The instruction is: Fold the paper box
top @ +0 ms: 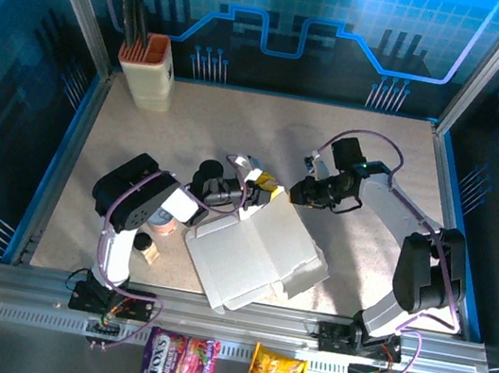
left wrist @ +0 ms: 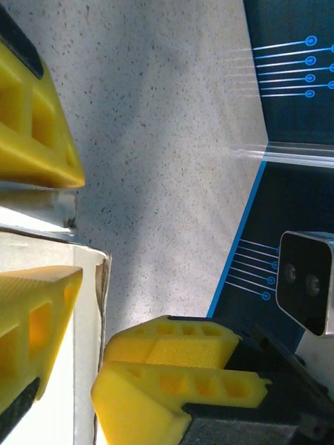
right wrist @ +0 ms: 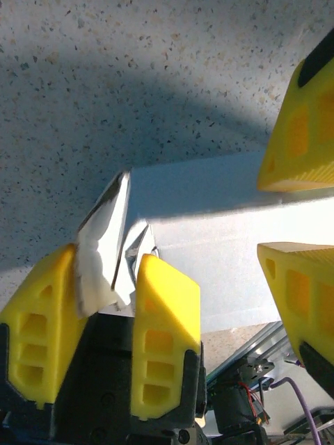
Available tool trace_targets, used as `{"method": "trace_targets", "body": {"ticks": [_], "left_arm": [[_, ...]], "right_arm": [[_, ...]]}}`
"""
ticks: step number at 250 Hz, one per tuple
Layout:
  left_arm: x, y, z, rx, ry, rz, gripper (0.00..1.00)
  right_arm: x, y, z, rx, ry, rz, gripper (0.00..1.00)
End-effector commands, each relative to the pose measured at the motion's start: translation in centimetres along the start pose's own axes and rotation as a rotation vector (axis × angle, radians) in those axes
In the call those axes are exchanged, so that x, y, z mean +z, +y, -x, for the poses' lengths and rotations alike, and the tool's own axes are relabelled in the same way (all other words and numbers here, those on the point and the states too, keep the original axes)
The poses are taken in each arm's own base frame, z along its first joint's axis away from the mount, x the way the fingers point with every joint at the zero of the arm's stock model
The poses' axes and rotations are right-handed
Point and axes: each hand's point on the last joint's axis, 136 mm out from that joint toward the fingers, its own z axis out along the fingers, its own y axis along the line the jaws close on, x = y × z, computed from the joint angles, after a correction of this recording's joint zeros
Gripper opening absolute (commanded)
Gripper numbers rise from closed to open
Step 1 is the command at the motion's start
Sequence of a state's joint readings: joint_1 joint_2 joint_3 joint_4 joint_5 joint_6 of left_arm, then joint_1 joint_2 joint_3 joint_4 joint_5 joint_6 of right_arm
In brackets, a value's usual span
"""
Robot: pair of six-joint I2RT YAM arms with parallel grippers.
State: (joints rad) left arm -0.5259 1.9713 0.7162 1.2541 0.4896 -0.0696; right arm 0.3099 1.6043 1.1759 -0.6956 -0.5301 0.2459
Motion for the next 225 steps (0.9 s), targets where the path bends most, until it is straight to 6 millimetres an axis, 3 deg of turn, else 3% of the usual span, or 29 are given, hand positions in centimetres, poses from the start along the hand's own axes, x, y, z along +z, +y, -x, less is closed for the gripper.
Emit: {"method": "trace_targets", "body": {"ticks": [1,69,98,123,173,225], "left_arm": [[-0.5,-0.7,1.5,0.055,-0.015,0.034,0.23],[-1.1,-1.8,1.1,0.078,-0.026,0.012,0.06],[-1.0,-1.9,1.2,0.052,-0.034,0.004,0.04],[-0.8,-2.3,1.1,0.036,-0.036,-0.003,0.04],[-1.0,-2.3,0.9,-0.012,-0.033,0.021,0.2],[-1.9,-2.3,1.5,-0.043,-0.038,0.052,0.39]], "right_arm": [[-0.9,1.0,0.1,-0.019,-0.032,-0.004,0.27],[-3.7,1.0,0.5,-0.045,-0.094,-0.057,0.31],[-4.8,-0.8,0.5,-0.019,-0.112,-0.098,0.37],[-4.2,-1.8,-0.7,-0.026,-0.062,-0.144,0.42],[-2.1,-6.3,-2.8,-0.028,0.043,-0.342,0.48],[1.3,-9.6,-4.6,0.01,0.158,-0.423,0.48]]}}
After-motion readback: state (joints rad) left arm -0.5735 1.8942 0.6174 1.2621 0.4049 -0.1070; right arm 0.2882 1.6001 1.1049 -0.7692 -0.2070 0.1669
